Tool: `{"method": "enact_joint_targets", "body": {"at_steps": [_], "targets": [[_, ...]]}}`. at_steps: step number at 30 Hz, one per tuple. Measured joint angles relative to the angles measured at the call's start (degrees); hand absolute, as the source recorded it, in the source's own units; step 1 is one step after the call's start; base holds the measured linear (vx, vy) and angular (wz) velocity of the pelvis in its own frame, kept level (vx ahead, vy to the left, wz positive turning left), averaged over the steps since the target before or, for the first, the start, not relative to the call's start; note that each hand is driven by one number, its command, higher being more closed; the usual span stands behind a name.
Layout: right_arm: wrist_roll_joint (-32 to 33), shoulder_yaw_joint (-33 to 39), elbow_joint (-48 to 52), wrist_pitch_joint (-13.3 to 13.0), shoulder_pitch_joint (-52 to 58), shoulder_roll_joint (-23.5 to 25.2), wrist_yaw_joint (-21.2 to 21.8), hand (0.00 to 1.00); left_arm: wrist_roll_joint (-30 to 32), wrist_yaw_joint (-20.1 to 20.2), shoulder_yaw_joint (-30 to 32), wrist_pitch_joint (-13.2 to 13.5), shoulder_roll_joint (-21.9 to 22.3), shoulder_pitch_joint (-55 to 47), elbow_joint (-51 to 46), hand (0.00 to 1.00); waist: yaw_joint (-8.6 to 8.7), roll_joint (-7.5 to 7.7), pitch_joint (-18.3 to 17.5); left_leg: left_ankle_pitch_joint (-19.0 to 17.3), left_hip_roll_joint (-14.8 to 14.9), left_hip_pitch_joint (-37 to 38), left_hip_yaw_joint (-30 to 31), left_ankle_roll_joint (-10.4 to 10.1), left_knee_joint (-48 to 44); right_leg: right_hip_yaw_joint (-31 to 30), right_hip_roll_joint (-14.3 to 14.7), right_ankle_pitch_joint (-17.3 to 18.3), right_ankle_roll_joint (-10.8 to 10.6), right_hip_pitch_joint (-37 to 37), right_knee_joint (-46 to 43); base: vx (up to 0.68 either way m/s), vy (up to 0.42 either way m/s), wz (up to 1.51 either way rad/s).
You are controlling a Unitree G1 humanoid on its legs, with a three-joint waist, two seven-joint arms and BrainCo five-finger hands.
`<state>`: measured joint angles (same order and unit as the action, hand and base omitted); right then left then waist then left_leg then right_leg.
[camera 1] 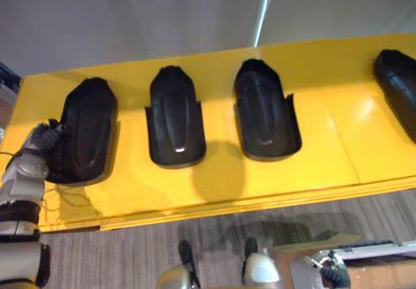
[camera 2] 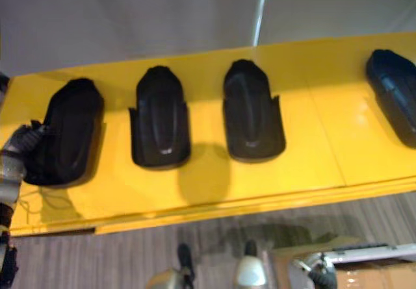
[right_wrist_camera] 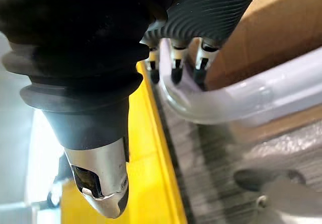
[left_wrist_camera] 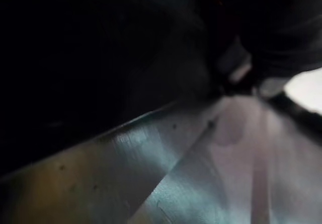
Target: Walk over and take plastic housings, then place them on the shelf
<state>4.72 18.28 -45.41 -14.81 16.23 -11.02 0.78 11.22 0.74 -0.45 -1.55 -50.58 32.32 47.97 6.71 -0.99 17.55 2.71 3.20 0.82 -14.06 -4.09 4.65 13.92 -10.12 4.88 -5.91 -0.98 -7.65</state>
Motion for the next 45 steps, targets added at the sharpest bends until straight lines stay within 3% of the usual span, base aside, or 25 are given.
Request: {"method": "enact_joint_targets", "body": {"at_steps": [7, 16, 17, 26, 29, 32, 36, 37, 39, 41, 45], "targets": [[0.2, -5.6, 0.2, 0.6, 0.9, -2.5, -1.1, 0.00, 0.3, -0.7, -0.3, 0.2, 2.0, 1.9, -0.2, 1.00, 0.39, 0.55, 1.3, 0.4, 0.3, -1.2, 2.4, 0.0, -1.6, 2.0, -0.1, 1.4, 1.1, 0.0, -2.3, -0.01, -0.012, 0.16], [0.2, -7.5, 1.4, 1.5, 0.8, -3.4, -1.0, 0.00, 0.4, -0.6, -0.3, 0.2, 2.0, 2.0, -0.2, 1.00, 0.46, 0.88, 1.7, 1.4, 0.5, -1.8, 2.6, 0.0, -1.4, 2.2, -0.4, 2.5, 1.0, -1.5, -4.6, -0.05, -0.006, 0.03], [0.2, -7.5, 1.4, 1.5, 0.8, -3.4, -1.0, 0.00, 0.4, -0.6, -0.3, 0.3, 2.0, 2.0, -0.3, 0.00, 0.47, 0.82, 1.7, 1.6, 0.5, -1.8, 2.7, -0.1, -1.1, 2.4, -0.4, 2.4, 0.9, -1.5, -4.6, -0.02, 0.002, 0.04], [0.2, -7.5, 0.9, 1.4, 1.0, -3.4, -1.0, 0.00, 2.4, -0.8, -0.3, 0.2, 2.0, 2.7, -0.8, 0.00, 0.53, 0.75, 1.8, 2.5, 0.4, -1.8, 3.8, -0.2, -0.2, 3.3, -0.3, 2.2, 0.6, -1.1, -4.4, 0.00, -0.002, 0.06], [-1.1, -7.6, 0.5, -0.2, 1.4, -3.4, -1.0, 0.00, 2.5, -4.7, -0.3, 0.2, 1.9, 2.7, -0.8, 0.00, 0.44, 0.63, 1.8, 2.6, 0.4, -1.7, 4.0, -0.2, -0.2, 3.4, -0.3, 2.1, 0.5, -0.9, -4.4, 0.00, -0.002, 0.03], [-3.3, -10.2, 2.2, -3.3, 2.1, -3.5, -1.1, 0.00, 2.4, -10.8, -0.2, 0.8, 1.5, 3.1, -1.2, 0.00, 0.33, 0.55, 1.9, 2.9, 0.4, -1.8, 4.2, -0.1, -0.2, 3.5, -0.3, 2.0, 0.4, -0.8, -4.4, -0.01, -0.001, 0.01], [-10.4, -23.3, 10.0, -9.4, -0.7, -2.4, -0.5, 0.00, 2.7, -21.2, 0.1, 6.4, 1.5, 3.8, -6.3, 0.00, -0.16, 0.31, 1.8, 3.7, 0.4, -1.8, 5.5, 0.0, -0.1, 5.2, -0.3, 1.9, 0.4, 0.3, -4.2, -0.04, -0.005, 0.17], [-11.3, -25.0, 11.0, -10.1, -1.5, -2.3, -0.5, 0.00, 2.7, -22.8, 0.1, 7.3, 1.5, 3.8, -7.6, 0.00, -0.62, 0.11, 1.7, 3.6, 0.4, -2.0, 5.7, 0.0, 0.0, 5.5, -0.3, 2.2, 0.9, 0.3, -4.0, -0.06, 0.005, 0.26], [-13.1, -30.3, 14.8, -13.1, -3.3, -2.4, -1.8, 0.00, 2.8, -30.3, 0.5, 10.6, 1.5, 3.8, -11.6, 0.00, -2.29, -0.56, 1.4, 3.3, 0.4, -2.9, 6.1, 0.5, 0.4, 6.8, -0.2, 2.2, 0.8, 0.7, -2.7, -0.05, 0.016, 0.26], [-14.7, -33.1, 17.9, -14.2, -3.7, -2.4, -5.6, 0.00, 2.8, -35.7, 1.2, 13.2, 1.7, 3.7, -13.0, 0.00, -4.31, -0.48, 1.0, 3.2, 0.1, -3.0, 6.4, 0.6, 0.4, 7.2, -0.3, 1.5, 0.1, 1.4, -2.0, 0.05, 0.017, 0.19], [-14.8, -34.1, 20.4, -14.2, -4.0, -2.3, -12.0, 0.00, 2.8, -42.3, 4.4, 16.8, 2.1, 0.3, -19.8, 0.00, -5.17, 0.68, -0.7, 3.3, -1.1, -3.4, 8.1, 0.5, 0.1, 9.2, -0.8, 0.9, -0.2, 3.4, -0.2, 0.10, 0.015, 0.36]]}}
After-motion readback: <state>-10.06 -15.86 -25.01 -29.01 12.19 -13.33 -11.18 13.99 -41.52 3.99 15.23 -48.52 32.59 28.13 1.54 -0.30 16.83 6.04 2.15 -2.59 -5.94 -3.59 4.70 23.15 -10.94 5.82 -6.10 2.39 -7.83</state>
